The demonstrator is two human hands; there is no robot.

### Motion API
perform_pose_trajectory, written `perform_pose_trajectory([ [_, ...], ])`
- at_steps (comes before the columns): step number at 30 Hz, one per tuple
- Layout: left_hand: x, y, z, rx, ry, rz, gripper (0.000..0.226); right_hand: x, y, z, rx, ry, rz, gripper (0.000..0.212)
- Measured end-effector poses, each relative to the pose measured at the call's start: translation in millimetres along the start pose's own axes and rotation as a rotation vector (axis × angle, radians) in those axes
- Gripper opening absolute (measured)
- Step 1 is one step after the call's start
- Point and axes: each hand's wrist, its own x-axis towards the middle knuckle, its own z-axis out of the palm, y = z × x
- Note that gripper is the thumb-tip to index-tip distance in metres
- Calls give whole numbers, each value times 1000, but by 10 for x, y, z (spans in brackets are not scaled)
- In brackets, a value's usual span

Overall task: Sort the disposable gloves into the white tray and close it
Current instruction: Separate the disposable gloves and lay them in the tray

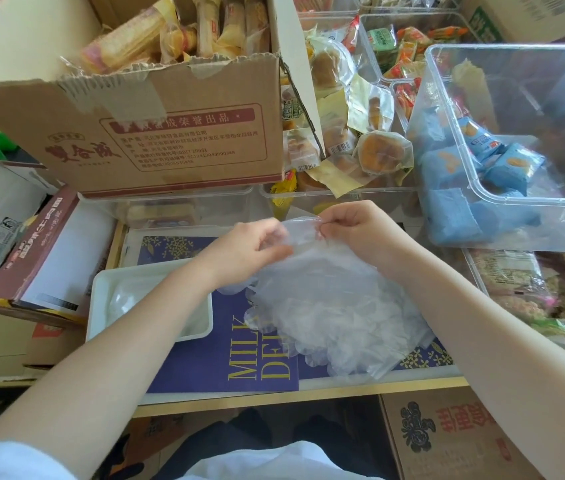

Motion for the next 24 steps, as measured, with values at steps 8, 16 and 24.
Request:
perform_pose_trajectory([
  [8,18,72,3,-737,171,-52,13,-31,153,-312,344,87,41,30],
  [16,-19,-29,-34,-747,34,-90,7,-78,425,-41,583,-236,178,28],
  [24,-66,-51,-70,-668,-101,-101,19,-125,331,47,494,-169,130,6],
])
